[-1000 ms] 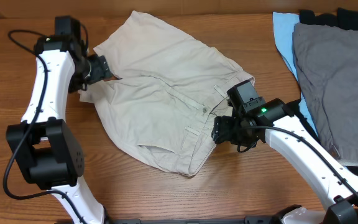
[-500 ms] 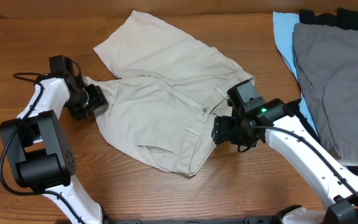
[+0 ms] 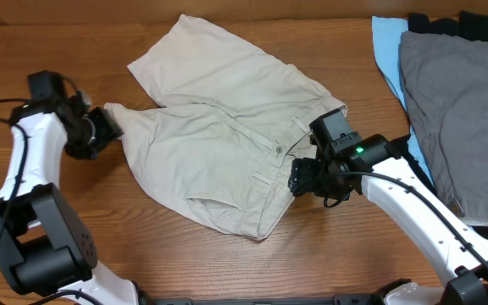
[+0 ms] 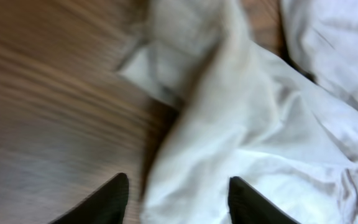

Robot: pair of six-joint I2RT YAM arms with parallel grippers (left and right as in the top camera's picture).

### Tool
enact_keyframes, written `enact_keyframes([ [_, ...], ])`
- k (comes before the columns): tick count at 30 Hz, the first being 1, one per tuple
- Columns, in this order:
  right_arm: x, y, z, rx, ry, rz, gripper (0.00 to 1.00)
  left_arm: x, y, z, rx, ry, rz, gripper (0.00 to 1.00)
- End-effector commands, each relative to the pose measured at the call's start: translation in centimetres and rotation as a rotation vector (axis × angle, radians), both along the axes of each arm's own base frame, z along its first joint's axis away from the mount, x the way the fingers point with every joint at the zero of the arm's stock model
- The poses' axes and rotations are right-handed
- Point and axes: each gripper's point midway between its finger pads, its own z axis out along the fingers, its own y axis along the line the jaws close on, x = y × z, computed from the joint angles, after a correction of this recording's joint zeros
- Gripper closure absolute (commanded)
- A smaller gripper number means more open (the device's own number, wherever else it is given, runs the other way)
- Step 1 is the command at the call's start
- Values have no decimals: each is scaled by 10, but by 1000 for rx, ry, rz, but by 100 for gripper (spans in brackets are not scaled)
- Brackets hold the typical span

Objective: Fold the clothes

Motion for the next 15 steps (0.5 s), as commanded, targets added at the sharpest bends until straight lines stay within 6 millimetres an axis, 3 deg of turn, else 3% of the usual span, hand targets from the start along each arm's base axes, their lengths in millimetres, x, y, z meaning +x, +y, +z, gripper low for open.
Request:
enact_keyframes([
  [1, 2, 0, -1, -6, -12, 6, 23, -11, 9, -9, 12, 24, 10, 57],
  [5, 4, 2, 0, 0, -22, 6, 24, -18, 3, -27, 5, 38, 1, 63],
  [11, 3, 1, -1, -2, -17, 6, 24, -20, -5, -52, -1, 18, -1, 61],
  [15, 0, 0, -1, -8, -5, 6, 24, -22, 4, -60, 35, 26, 51, 58],
])
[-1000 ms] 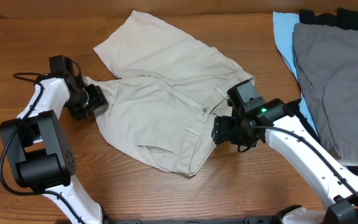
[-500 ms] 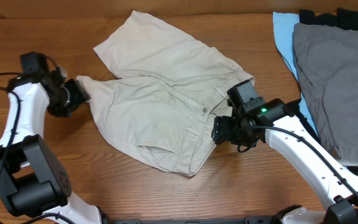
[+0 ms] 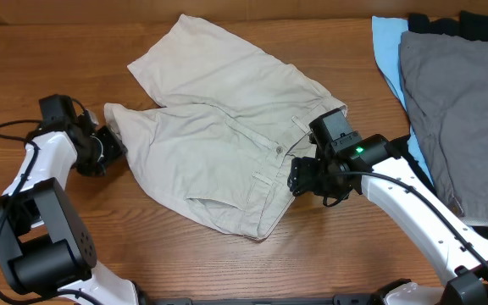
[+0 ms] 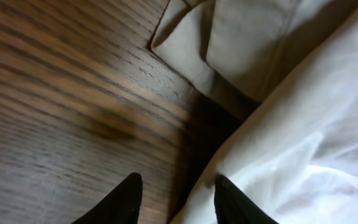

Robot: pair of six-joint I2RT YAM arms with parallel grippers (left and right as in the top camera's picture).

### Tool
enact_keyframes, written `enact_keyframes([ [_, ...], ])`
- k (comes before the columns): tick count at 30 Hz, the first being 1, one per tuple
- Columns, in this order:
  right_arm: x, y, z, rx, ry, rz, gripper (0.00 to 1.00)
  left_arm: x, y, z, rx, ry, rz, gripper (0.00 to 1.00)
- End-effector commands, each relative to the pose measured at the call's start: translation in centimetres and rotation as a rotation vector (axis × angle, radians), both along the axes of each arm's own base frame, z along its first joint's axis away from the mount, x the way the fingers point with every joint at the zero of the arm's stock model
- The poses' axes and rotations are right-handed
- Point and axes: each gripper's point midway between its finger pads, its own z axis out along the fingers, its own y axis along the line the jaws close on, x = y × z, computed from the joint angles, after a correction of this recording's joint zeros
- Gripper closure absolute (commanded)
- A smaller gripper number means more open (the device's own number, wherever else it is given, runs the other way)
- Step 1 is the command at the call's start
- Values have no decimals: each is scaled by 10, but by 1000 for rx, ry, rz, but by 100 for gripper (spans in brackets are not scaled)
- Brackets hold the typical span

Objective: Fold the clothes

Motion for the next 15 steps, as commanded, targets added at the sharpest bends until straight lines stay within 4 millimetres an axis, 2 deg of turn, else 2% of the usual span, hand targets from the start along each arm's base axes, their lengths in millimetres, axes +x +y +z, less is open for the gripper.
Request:
enact_keyframes([
  [1, -2, -1, -1, -11, 2, 6, 23, -5, 7, -9, 42, 31, 39, 57],
  [5, -1, -1, -1, -10, -1, 6, 23, -5, 11, -15, 63, 41, 43, 57],
  [11, -1, -1, -1, -10, -1, 6, 23, -5, 10, -40, 52, 83, 44, 59],
  [15, -1, -1, -1, -10, -2, 6, 23, 0, 2, -55, 0, 80, 31, 72],
])
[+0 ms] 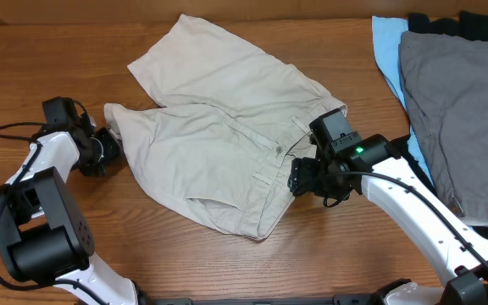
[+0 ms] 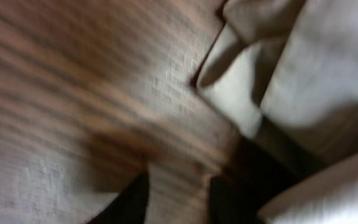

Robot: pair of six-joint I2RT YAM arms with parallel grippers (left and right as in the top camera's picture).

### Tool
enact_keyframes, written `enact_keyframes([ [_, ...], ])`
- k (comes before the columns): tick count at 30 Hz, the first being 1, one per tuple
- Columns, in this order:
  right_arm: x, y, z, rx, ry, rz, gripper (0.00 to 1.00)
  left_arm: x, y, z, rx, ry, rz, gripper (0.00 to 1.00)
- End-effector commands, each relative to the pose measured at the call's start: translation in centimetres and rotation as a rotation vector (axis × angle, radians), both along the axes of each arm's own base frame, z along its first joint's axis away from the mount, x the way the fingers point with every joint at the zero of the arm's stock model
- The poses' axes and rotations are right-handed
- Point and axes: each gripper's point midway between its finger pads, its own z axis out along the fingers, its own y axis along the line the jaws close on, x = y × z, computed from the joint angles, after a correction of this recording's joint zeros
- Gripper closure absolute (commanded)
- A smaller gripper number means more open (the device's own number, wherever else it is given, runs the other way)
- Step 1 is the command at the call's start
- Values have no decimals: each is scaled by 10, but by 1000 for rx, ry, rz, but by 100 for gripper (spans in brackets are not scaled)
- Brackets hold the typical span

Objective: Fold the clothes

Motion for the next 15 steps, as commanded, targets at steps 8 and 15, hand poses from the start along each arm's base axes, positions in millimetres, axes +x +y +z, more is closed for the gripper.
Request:
enact_keyframes([
  [8, 0, 0, -1, -9, -4, 6, 23, 17, -40, -20, -130, -22, -84, 91],
  [15, 0, 0, -1, -9, -6, 6, 23, 55, -61, 13, -124, -105, -160, 74],
])
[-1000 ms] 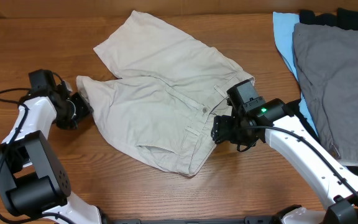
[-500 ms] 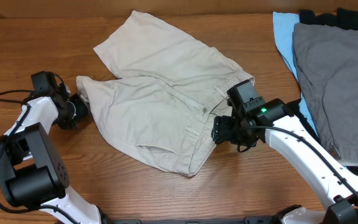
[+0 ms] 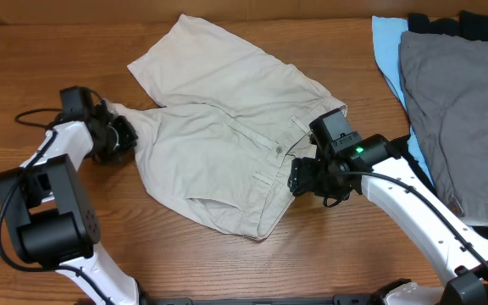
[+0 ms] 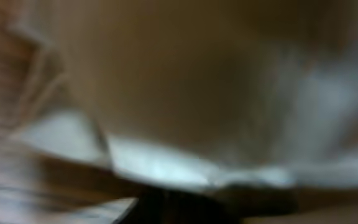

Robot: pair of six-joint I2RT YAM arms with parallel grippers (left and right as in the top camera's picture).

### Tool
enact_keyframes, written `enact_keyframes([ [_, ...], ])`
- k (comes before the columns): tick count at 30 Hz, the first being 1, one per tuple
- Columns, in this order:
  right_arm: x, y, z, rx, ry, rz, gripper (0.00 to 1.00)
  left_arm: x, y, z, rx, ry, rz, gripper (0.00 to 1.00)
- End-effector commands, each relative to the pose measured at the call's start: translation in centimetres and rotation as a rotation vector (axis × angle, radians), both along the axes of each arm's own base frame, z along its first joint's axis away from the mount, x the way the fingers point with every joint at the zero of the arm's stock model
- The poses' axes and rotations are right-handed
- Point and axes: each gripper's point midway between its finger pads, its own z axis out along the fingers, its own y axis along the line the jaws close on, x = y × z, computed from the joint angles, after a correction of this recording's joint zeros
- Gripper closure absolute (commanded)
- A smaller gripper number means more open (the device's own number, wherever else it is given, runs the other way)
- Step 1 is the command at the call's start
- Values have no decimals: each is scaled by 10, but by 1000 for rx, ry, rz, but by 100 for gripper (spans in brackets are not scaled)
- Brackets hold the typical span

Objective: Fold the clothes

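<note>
Beige shorts lie spread out in the middle of the wooden table. My left gripper is at the hem of their left leg. The left wrist view is blurred: pale cloth fills it, with a dark mass at the bottom where the fingers are, and no gap can be made out. My right gripper rests at the waistband on the shorts' right side, its jaws hidden from above.
A grey garment lies on a light blue cloth at the right, with black fabric at the far edge. A black cable trails from the left arm.
My left gripper has moved right and away from me, from the bare wood beside the leg hem onto the hem itself. Cloth now fills its wrist view. The right arm is unchanged.
My left gripper stood open at the shorts' left leg, wood and hem in its view. At each later moment it was close by the hem and the gap between its fingers was narrower. Now it is on the hem. The right gripper stayed at the waistband.
</note>
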Motion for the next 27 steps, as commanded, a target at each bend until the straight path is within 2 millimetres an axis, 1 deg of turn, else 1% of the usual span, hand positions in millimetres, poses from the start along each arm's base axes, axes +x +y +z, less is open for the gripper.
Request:
enact_keyframes([
  [1, 0, 0, -1, -7, -7, 6, 23, 25, -14, 15, -11, -53, -44, 67],
  [2, 1, 0, -1, -7, -10, 6, 23, 30, -14, 19, -8, -65, -49, 58],
  [4, 2, 0, -1, -6, -12, 6, 23, 36, -16, 26, -3, -84, -55, 51],
  [7, 2, 0, -1, -6, -12, 5, 23, 43, -17, 32, 6, -103, -62, 48],
  [15, 5, 1, 0, -6, -28, 4, 23, 53, -16, 39, 19, -142, -65, 47],
  [19, 5, 1, 0, -6, -27, 4, 23, 60, -8, 39, 91, -159, -48, 42],
  [21, 5, 1, 0, -6, -27, 4, 23, 65, -7, 40, 130, -175, -47, 39],
  [25, 5, 1, 0, -6, -28, 4, 23, 74, -19, 43, 164, -209, -81, 37],
  [27, 5, 1, 0, -6, -27, 4, 23, 76, -28, 40, 202, -207, -96, 37],
])
